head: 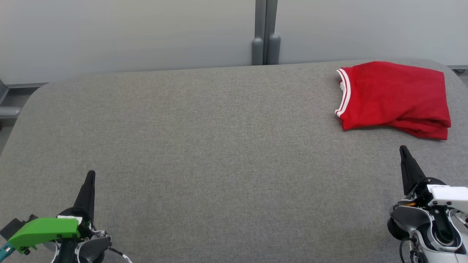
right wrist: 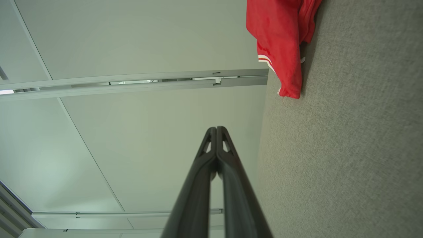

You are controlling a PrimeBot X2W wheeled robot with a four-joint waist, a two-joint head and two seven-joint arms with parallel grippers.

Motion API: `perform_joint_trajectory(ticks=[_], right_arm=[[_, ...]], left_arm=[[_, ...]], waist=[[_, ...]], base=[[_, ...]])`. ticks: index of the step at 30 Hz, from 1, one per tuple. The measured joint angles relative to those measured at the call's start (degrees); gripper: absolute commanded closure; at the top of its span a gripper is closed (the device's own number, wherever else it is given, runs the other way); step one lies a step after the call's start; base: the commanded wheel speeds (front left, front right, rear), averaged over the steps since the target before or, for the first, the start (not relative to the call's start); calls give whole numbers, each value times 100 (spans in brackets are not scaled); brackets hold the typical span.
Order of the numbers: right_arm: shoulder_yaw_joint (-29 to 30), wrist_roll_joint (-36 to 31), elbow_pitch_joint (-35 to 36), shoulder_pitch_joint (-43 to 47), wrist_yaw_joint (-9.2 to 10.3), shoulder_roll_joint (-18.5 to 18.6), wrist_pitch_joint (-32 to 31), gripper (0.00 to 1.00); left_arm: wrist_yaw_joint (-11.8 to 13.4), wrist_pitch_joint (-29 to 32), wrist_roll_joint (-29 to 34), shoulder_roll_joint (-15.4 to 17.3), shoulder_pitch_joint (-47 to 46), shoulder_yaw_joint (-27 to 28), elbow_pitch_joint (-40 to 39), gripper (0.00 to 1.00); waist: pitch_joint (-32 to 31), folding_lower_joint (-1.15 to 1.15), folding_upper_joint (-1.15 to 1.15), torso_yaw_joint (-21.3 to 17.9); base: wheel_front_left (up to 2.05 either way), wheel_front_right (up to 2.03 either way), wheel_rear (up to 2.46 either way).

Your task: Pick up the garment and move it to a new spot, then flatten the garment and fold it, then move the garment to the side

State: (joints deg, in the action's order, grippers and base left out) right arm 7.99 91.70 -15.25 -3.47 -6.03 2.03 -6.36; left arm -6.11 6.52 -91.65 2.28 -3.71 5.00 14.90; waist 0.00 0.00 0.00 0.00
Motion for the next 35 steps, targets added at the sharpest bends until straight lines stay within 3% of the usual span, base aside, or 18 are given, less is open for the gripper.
perform_joint_trajectory(ticks=[35], right_arm=[[0,1,1,0,0,0,0,100]], left_arm=[[0,0,-1,0,0,0,-4,100]], waist=[[0,0,0,0]], base=[[0,0,0]])
